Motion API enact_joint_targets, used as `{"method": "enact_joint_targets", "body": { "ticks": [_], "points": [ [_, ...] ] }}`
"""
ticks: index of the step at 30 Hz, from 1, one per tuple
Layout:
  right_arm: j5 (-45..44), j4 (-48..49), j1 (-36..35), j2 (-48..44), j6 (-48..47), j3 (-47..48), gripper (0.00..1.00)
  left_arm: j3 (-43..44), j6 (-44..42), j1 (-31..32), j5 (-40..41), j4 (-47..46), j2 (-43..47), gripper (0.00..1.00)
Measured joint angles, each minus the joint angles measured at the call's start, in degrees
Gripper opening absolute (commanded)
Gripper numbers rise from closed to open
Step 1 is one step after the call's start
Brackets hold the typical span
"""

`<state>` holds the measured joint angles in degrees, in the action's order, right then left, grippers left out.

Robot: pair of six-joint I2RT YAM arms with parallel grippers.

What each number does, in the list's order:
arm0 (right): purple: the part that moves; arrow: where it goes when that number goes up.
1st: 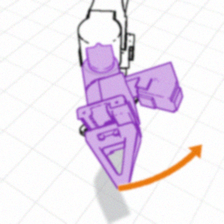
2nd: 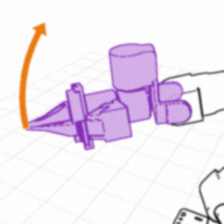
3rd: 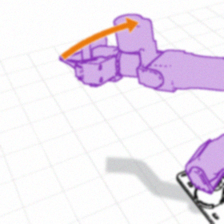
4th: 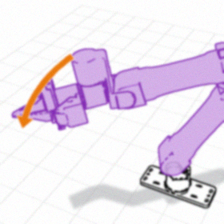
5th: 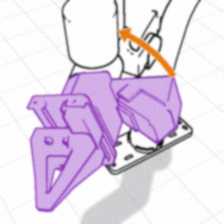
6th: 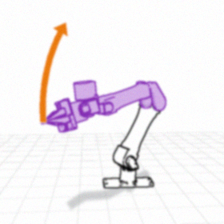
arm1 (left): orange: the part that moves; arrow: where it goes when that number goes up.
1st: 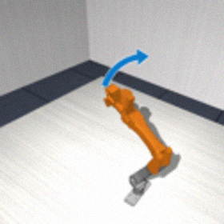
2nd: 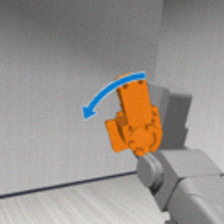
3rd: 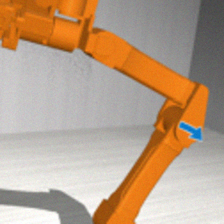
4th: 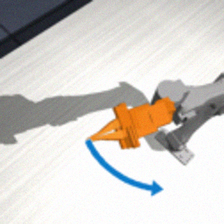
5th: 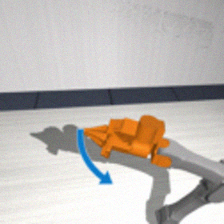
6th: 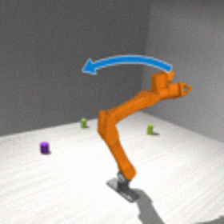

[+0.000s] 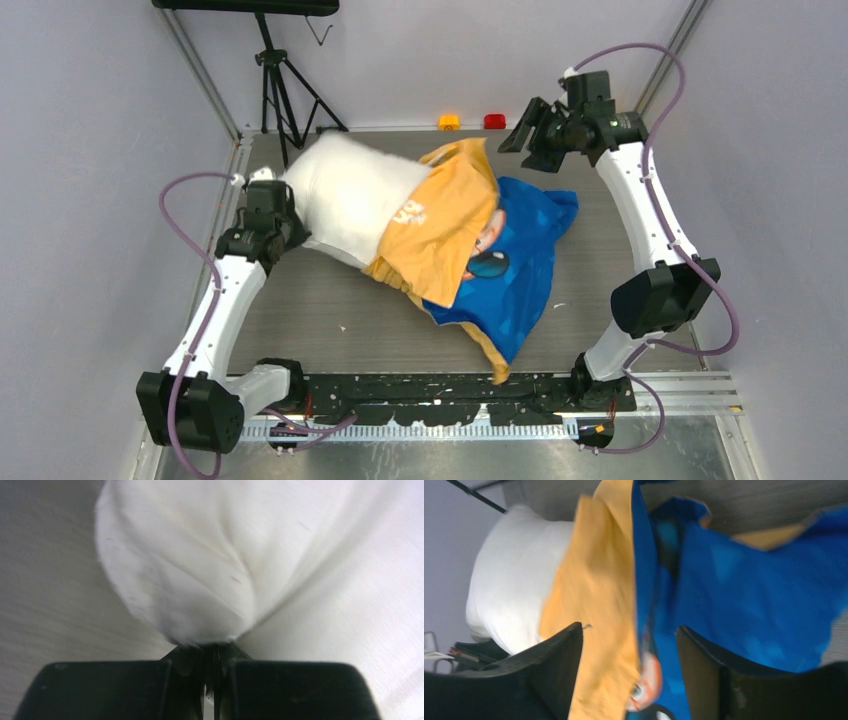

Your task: Remove the pillowcase from the pillow

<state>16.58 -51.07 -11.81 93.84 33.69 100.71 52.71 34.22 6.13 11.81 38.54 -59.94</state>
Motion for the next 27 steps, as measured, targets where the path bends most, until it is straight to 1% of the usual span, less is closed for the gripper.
{"method": "enact_joint_targets", "body": {
  "ticks": [1,2,3,4,5,8,12,15,19,22,25,27],
  "points": [
    [-0.24,1.42,-1.16,-1.16,-0.15,-2.75,0.81,-1.53,0.79,-0.04,0.44,1.09,1.77,0.53],
    [-0.48,2.49,-2.14,-2.29,-0.22,-5.03,0.82,-2.64,1.64,-0.07,0.87,1.86,3.76,0.68],
    [-0.55,3.61,-3.15,-3.56,-0.37,-7.15,0.82,-3.5,3.08,-0.07,1.51,2.32,6.58,0.78],
    [-0.61,4.44,-4.11,-4.7,-0.57,-8.74,0.82,-3.76,3.56,-0.11,2.08,2.45,9.11,0.85],
    [-0.61,5.29,-4.92,-6.05,-0.9,-10.08,0.82,-3.78,4.59,-0.15,2.64,2.23,11.89,0.88],
    [-0.92,7.13,-5.51,-9.7,-1.95,-12.48,0.82,-3.91,5.49,-0.15,4.48,1.11,17.94,0.89],
    [-1.57,9.01,-5.49,-16.15,-2.6,-16.76,0.82,-3.34,4.63,-0.15,8.33,1.14,21.94,0.9],
    [-2.1,10.03,-5.49,-21.38,-2.99,-21.35,0.82,-0.96,2.45,-0.15,10.69,2.05,21.46,0.91],
    [-3.45,10.51,-5.49,-26.01,-3.21,-26.71,0.81,4.2,-1.07,-0.15,12.09,3.02,20.33,0.91],
    [-4.15,10.47,-5.49,-28.09,-3.13,-30.08,0.81,8.55,-4.48,-0.15,9.25,3.06,19.19,0.89],
    [-3.5,11.28,-5.49,-28.89,-2.34,-32.48,0.81,12.72,-6.29,-0.15,1.77,3.39,17.0,0.89],
    [-2.23,12.66,-5.49,-28.98,-1.33,-34.58,0.81,15.65,-6.38,-0.15,-4.85,3.63,14.16,0.89]
  ]
}}
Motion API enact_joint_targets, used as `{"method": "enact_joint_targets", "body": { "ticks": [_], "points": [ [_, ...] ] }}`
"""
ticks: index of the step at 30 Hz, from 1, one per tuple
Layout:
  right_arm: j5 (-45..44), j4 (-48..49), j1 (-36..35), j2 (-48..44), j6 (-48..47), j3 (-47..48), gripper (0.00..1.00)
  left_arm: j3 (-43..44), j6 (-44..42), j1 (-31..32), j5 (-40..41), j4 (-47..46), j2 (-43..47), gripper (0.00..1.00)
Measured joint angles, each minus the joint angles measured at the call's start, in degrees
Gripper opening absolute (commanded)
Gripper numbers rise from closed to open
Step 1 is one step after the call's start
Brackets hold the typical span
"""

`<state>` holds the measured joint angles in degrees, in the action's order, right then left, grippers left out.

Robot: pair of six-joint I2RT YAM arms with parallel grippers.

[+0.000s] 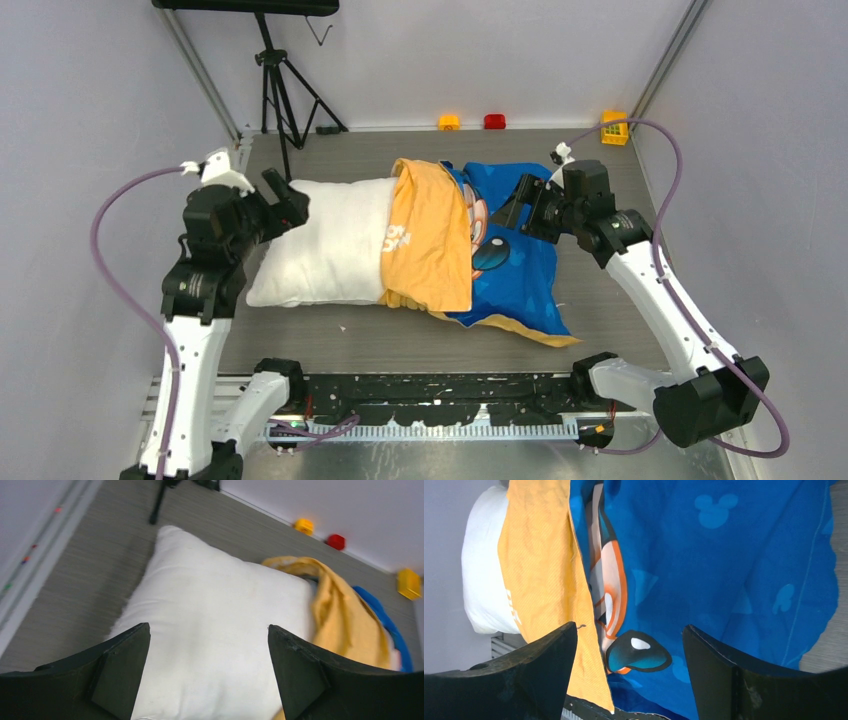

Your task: Remove the pillowcase from the pillow

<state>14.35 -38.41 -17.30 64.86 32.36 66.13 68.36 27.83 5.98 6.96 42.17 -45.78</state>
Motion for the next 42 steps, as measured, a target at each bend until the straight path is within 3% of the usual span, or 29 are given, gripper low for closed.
{"method": "enact_joint_targets", "body": {
  "ticks": [3,8,12,16,22,28,34,38,42],
  "points": [
    [2.23,2.93,0.0,0.17,2.14,-4.52,0.79,0.85,0.44,0.0,-8.85,-0.52,-4.76,0.88],
    [3.54,7.67,0.0,2.69,5.86,-13.16,0.78,-9.14,3.85,0.0,-19.12,-4.63,-11.26,0.87],
    [1.77,8.39,-0.02,3.48,7.04,-15.06,0.79,-18.32,7.93,0.02,-18.12,-4.63,-13.0,0.88],
    [-0.96,7.72,-0.2,0.52,6.05,-14.49,0.81,-24.26,11.41,0.09,-14.32,-7.23,-7.78,0.85],
    [0.15,5.73,-0.42,-0.31,3.72,-5.97,0.81,-29.73,14.93,1.33,-11.63,-13.0,-6.32,0.86],
    [-2.54,4.35,-10.8,4.24,1.97,5.27,0.81,-26.91,14.86,5.53,-4.72,-10.64,-6.8,0.89],
    [-9.73,1.7,-21.86,14.12,1.6,9.6,0.81,-14.69,12.41,10.12,1.97,0.15,-5.79,0.94],
    [-15.74,-1.84,-26.38,21.9,1.16,13.42,0.81,-4.24,11.19,21.44,8.7,5.25,-9.92,1.0],
    [-19.02,-3.41,-29.16,24.68,0.9,15.32,0.78,-2.25,10.75,26.86,11.06,6.43,-14.86,1.0]
  ]
}}
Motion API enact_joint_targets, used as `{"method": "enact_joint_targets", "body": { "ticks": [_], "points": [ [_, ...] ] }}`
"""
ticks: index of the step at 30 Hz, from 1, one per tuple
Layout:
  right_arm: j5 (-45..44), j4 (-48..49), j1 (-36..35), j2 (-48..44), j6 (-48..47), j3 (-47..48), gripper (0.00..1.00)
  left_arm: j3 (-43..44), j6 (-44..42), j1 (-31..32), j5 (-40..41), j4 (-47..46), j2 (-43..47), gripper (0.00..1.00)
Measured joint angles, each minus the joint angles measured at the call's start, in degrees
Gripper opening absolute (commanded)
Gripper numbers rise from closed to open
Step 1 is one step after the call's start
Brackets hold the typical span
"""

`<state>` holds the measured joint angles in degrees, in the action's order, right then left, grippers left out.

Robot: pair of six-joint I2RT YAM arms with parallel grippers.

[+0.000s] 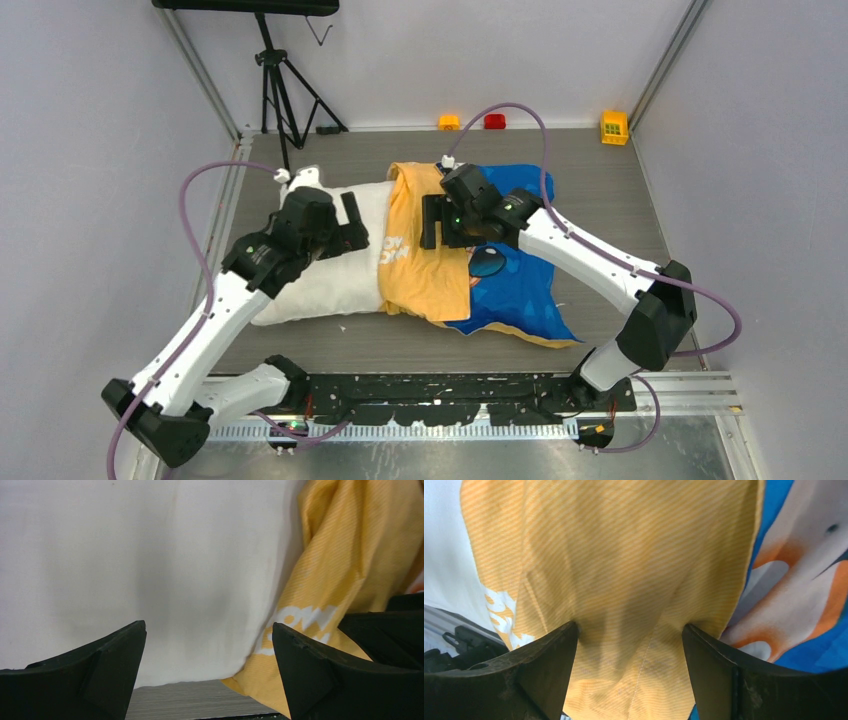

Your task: Remove the pillowcase from the pillow

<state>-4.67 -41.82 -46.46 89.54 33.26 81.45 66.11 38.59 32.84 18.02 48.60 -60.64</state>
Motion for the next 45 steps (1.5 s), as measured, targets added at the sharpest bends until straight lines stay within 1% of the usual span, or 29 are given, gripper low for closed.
{"method": "enact_joint_targets", "body": {
  "ticks": [3,6,7,9,11,12,13,15,16,17,20,21,23,24,27,29,31,34,35,36,37,38,39,40,42,45],
  "points": [
    [-2.84,-0.44,-1.64,0.13,-0.28,0.46,0.55,-0.92,0.0,0.09,0.07,0.26,-4.11,1.0],
    [-6.54,-0.87,-2.6,0.13,-0.81,0.66,0.2,-3.21,0.44,-0.26,-0.02,0.0,-6.95,1.0],
    [-7.87,-1.22,-2.75,0.13,-0.81,0.63,0.12,-4.13,0.59,-0.52,-0.26,-0.33,-7.41,1.0],
    [-9.68,-1.29,-2.93,-0.04,-1.16,0.26,0.01,-6.19,1.29,-1.64,-1.49,-1.7,-7.56,1.0],
    [-11.23,-0.72,-2.95,-1.07,-1.18,-1.36,0.0,-8.04,1.7,-3.15,-3.48,-3.72,-7.21,0.97],
    [-11.96,-0.26,-2.95,-2.03,-1.18,-2.51,0.0,-9.07,1.97,-4.07,-4.85,-5.01,-6.95,0.94],
    [-12.57,0.04,-2.95,-3.21,-1.11,-3.74,0.0,-10.16,2.38,-5.22,-6.51,-6.34,-6.64,0.89],
    [-13.73,0.37,-2.95,-5.49,-1.07,-5.55,0.0,-11.91,3.43,-7.23,-9.29,-8.57,-6.27,0.74],
    [-14.34,0.66,-2.91,-6.75,-1.07,-6.4,0.0,-13.09,4.09,-8.35,-10.93,-10.05,-6.01,0.64],
    [-15.04,0.92,-2.8,-8.17,-1.07,-7.37,0.0,-14.47,4.59,-9.44,-12.44,-11.74,-5.68,0.49],
    [-15.87,1.49,-1.14,-12.61,-0.9,-10.12,0.0,-17.46,6.6,-11.21,-15.28,-15.19,-4.94,0.18],
    [-15.39,1.75,0.13,-14.12,-0.76,-11.17,0.0,-18.16,6.99,-11.5,-15.98,-16.13,-4.72,0.12],
    [-13.79,1.75,4.09,-17.27,-0.33,-13.16,0.0,-18.67,7.43,-11.93,-16.74,-17.29,-4.28,0.03],
    [-12.76,1.64,6.75,-18.73,-0.11,-14.01,0.0,-18.67,7.52,-12.26,-16.92,-17.59,-3.87,0.01],
    [-10.43,1.14,14.49,-22.25,0.72,-15.98,0.0,-18.51,7.54,-14.53,-17.7,-18.03,-1.9,0.0],
    [-10.01,-0.17,19.52,-24.5,1.9,-17.09,0.0,-18.21,7.26,-18.12,-19.37,-17.81,-0.2,0.0],
    [-9.42,-0.94,24.55,-26.95,3.3,-18.27,0.0,-17.51,6.56,-23.28,-21.75,-16.92,1.57,0.0],
    [-7.19,-0.85,29.66,-30.93,4.52,-20.02,0.0,-16.37,5.27,-29.68,-24.9,-14.64,3.76,0.0],
    [-6.54,-0.85,30.25,-31.93,4.66,-20.35,0.02,-16.2,4.76,-30.91,-25.79,-13.84,4.31,0.0],
    [-5.05,-0.83,30.53,-32.79,4.52,-20.57,0.1,-16.17,4.33,-31.67,-26.71,-13.18,4.76,0.0],
    [-3.41,-0.83,30.77,-33.44,4.24,-20.65,0.29,-16.17,4.02,-32.11,-27.39,-12.74,5.05,0.0],
    [-1.62,-0.66,31.06,-33.83,3.93,-20.68,0.52,-16.2,3.72,-32.57,-28.48,-12.63,5.18,0.0],
    [-0.44,-0.24,31.52,-33.94,3.32,-20.65,0.66,-16.28,3.41,-32.96,-29.49,-12.76,5.2,0.0],
    [0.0,0.11,32.11,-33.94,3.15,-20.63,0.75,-16.52,3.17,-33.31,-30.14,-13.07,5.18,0.0],
    [2.69,0.46,33.66,-33.35,1.81,-20.2,0.8,-17.53,2.95,-34.51,-30.75,-13.46,5.03,0.0],
    [7.96,0.15,33.46,-31.1,0.39,-17.99,0.81,-18.25,2.99,-35.56,-32.22,-13.7,4.37,0.0]
  ]
}}
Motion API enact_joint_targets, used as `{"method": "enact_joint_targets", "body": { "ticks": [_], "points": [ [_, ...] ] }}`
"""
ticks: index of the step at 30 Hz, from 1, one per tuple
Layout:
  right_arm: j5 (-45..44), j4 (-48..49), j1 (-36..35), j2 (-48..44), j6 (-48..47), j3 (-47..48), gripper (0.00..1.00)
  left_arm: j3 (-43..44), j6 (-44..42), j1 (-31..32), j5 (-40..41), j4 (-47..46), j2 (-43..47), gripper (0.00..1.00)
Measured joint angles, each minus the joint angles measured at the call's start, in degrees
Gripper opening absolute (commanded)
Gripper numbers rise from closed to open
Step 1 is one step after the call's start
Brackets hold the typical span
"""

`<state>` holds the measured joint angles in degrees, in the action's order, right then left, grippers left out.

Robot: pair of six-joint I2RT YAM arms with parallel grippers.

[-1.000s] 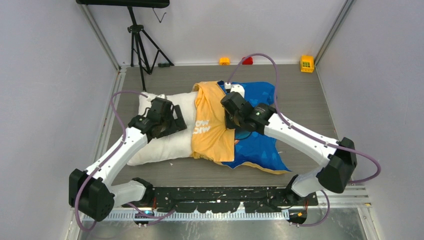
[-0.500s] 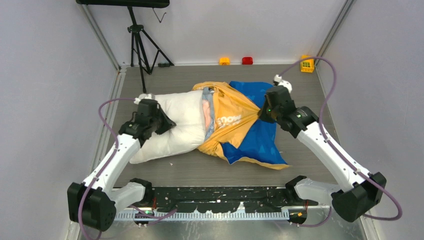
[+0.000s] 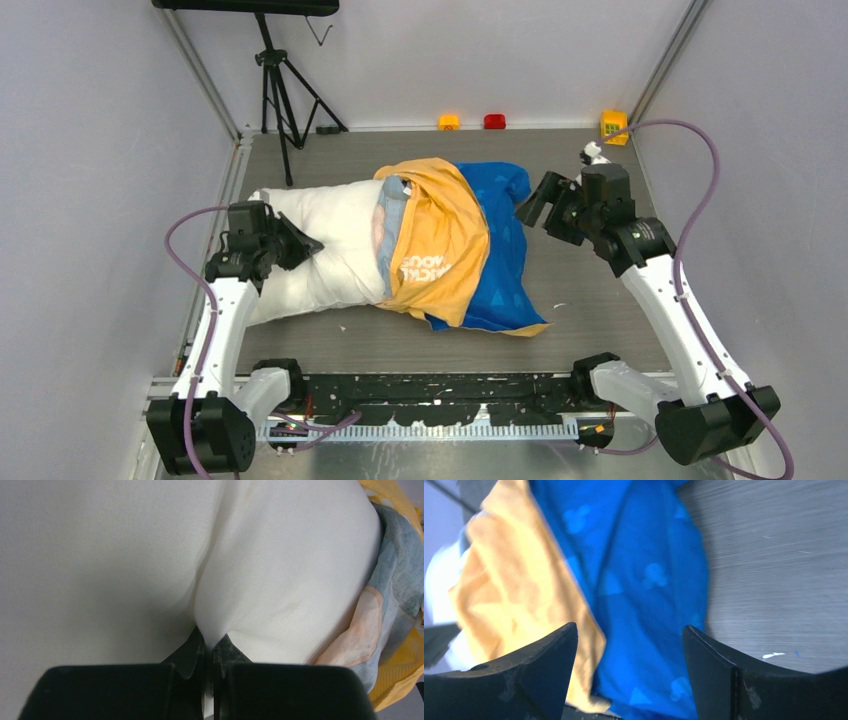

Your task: Remove the pillowcase from the pillow

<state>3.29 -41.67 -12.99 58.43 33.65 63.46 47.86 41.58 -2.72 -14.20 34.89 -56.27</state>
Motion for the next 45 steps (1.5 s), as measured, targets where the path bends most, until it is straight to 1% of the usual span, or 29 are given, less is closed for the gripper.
{"method": "enact_joint_targets", "body": {
  "ticks": [3,6,9,11,15,18,21,24,30,31,33,37,38,41,42,43,45],
  "points": [
    [1.18,-1.73,-5.7,2.95,-1.68,4.13,0.82,-0.22,0.22,-0.09,-1.4,-0.83,-0.13,0.0],
    [-2.91,-4.0,-19.08,6.34,-2.36,8.92,0.82,-0.9,1.27,-0.02,-2.36,-2.08,-0.07,0.0],
    [-9.09,-5.88,-33.16,9.75,-1.25,11.98,0.83,-1.68,2.64,0.13,-2.47,-2.73,0.2,0.0],
    [-13.4,-7.13,-40.65,11.82,0.61,12.57,0.85,-1.95,3.48,0.24,-2.27,-3.08,0.59,0.0],
    [-21.31,-8.66,-50.73,16.74,5.46,12.61,0.88,-2.58,5.7,0.48,-1.57,-3.69,1.55,0.0],
    [-27.3,-8.74,-54.84,21.79,10.21,12.81,0.91,-2.95,7.43,0.57,-1.11,-4.31,1.88,0.0],
    [-30.77,-7.87,-56.35,26.14,14.78,12.9,0.92,-3.17,8.7,0.72,-0.33,-4.57,2.19,0.0],
    [-31.91,-6.25,-56.83,29.07,17.62,13.38,0.92,-3.19,9.09,0.83,0.31,-4.63,2.45,0.0],
    [-32.46,-3.06,-57.27,37.57,19.8,18.36,0.92,-3.19,8.96,0.85,0.66,-4.57,2.51,0.0],
    [-32.33,-2.71,-57.29,38.51,20.09,18.36,0.9,-3.19,8.83,0.85,0.68,-4.57,2.51,0.0],
    [-32.15,-2.19,-57.29,40.22,20.7,17.9,0.8,-3.17,8.39,0.85,0.87,-4.39,2.51,0.0],
    [-31.76,-0.5,-56.41,40.02,22.64,13.73,0.43,-1.84,6.1,1.11,2.12,-2.75,2.25,0.0],
    [-31.34,-0.04,-55.89,39.63,23.26,12.07,0.32,-1.2,5.62,1.16,2.36,-2.34,1.99,0.0],
    [-30.1,1.29,-53.05,36.92,25.09,6.75,0.14,1.55,3.15,1.31,2.89,-0.17,0.26,0.0],
    [-29.99,1.57,-52.04,35.63,25.38,5.46,0.06,2.6,2.14,1.33,2.93,0.57,-0.52,0.0],
    [-29.77,1.95,-50.45,33.38,25.68,3.54,0.01,3.76,1.05,1.36,3.1,1.4,-1.36,0.0],
    [-29.68,1.92,-46.88,28.7,25.09,0.59,0.0,6.38,-0.72,1.33,4.39,3.39,-2.75,0.0]
  ]
}}
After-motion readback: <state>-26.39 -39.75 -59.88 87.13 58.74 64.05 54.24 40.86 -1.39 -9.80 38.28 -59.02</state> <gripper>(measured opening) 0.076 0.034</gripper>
